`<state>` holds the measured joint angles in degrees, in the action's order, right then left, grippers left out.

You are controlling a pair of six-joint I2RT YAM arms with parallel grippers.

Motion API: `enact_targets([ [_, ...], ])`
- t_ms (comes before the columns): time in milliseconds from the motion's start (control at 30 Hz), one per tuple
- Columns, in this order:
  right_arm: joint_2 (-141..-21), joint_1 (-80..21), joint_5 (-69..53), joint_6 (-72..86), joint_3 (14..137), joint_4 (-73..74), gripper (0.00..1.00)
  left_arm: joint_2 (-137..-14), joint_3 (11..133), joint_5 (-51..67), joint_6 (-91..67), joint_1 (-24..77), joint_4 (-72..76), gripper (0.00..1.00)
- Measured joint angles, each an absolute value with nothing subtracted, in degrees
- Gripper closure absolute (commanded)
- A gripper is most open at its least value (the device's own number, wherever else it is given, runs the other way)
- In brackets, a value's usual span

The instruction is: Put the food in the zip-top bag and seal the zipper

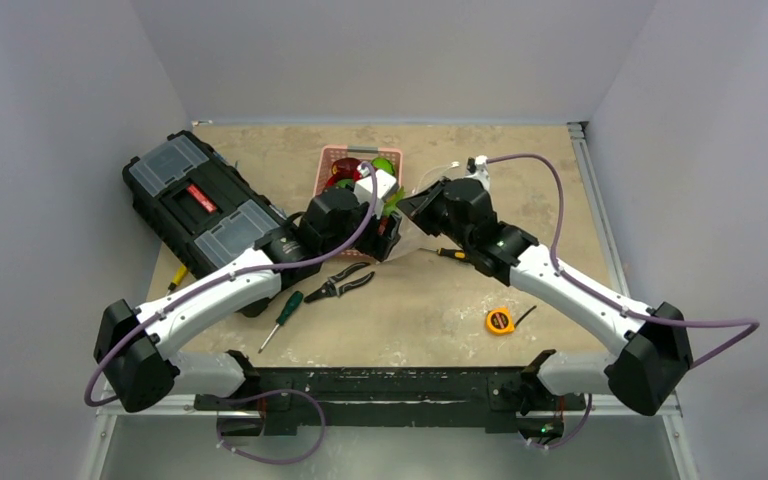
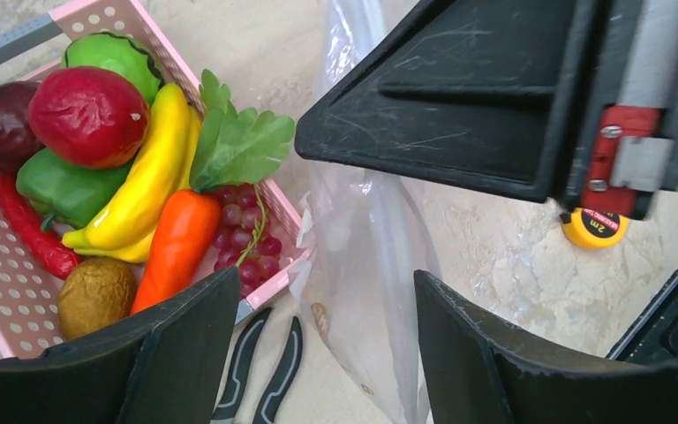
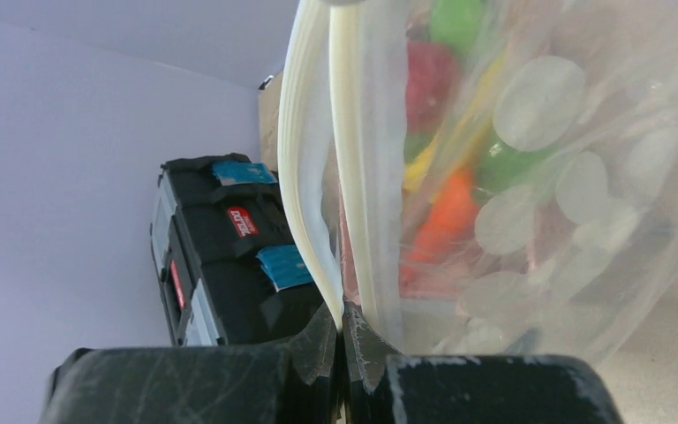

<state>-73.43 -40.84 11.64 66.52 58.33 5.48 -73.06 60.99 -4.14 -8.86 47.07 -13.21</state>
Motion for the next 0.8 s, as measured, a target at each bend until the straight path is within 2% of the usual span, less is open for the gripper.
enact_targets([
  [167, -72.77, -41.1, 12.56, 67.4, 58.33, 5.52, 1.0, -74.26, 61.25, -5.28, -8.97, 47.18, -13.41, 0.39],
  [367, -72.79, -41.41, 12.51, 67.48, 58.33, 5.43, 1.0, -74.24, 61.28, -6.28, -8.78, 47.35, -13.37, 0.35],
  [433, -72.79, -41.71, 12.49, 67.46, 58.35, 5.15, 1.0, -74.24, 61.28, -6.48, -8.78, 47.35, -13.37, 0.45],
  [500, -72.9, -42.15, 12.4, 67.35, 58.35, 4.73, 1.0, -74.24, 61.28, -6.46, -8.78, 47.35, -13.39, 0.66],
  [567, -73.28, -42.63, 12.23, 67.0, 58.35, 3.92, 0.94, -74.24, 61.28, -6.31, -8.43, 47.35, -13.43, 0.78],
  [633, -73.93, -42.76, 11.55, 66.08, 58.35, 2.57, 0.85, -74.24, 61.34, -5.89, -7.79, 47.35, -13.78, 0.96],
  [667, -74.3, -42.78, 11.07, 65.52, 58.35, 2.09, 0.81, -74.24, 61.43, -5.74, -7.73, 47.4, -14.15, 1.0],
  [800, -75.75, -42.87, 9.23, 60.58, 58.37, 1.26, 0.61, -74.24, 61.89, -5.76, -7.68, 47.4, -15.22, 1.0],
])
